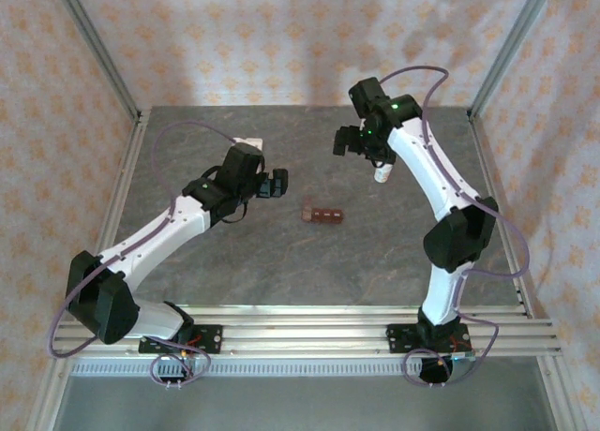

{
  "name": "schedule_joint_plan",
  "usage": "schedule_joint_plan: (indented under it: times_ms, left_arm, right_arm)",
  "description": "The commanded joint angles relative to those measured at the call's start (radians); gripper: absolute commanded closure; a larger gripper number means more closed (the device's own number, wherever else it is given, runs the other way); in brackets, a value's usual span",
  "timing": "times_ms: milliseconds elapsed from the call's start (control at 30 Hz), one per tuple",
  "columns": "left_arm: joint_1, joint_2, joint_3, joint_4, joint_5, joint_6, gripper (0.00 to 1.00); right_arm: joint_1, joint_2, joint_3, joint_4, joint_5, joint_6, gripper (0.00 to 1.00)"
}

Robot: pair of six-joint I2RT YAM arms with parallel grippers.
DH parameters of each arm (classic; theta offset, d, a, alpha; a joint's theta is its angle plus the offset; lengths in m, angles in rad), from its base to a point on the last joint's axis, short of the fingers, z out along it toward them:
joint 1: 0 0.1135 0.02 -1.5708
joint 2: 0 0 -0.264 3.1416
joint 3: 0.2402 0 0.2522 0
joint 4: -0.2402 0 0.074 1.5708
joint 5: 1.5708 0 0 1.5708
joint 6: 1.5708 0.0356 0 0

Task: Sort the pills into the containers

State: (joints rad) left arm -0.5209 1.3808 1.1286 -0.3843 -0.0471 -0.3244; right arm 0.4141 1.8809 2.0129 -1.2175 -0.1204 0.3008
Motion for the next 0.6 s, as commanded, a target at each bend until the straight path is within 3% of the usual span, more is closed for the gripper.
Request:
schedule_joint_plan:
  times_ms: [0,300,567]
  left_arm:
    - [0.013,0.015,0.018,0.036,-0.067,0.001,0.00]
    - [0.025,0.071,0.051,0.115,-0.062,0.027,0.00]
    - [0.075,0.179,0.157,0.088,0.066,0.000,0.00]
  right_arm:
    - [-0.023,0.009,-0.022,-0.009,0.077,0.015,0.05]
    - [-0.098,0.067,-0.037,0.074,0.131,0.010,0.08]
    - [-0.170,0.224,0.072,0.061,0.128,0.004,0.11]
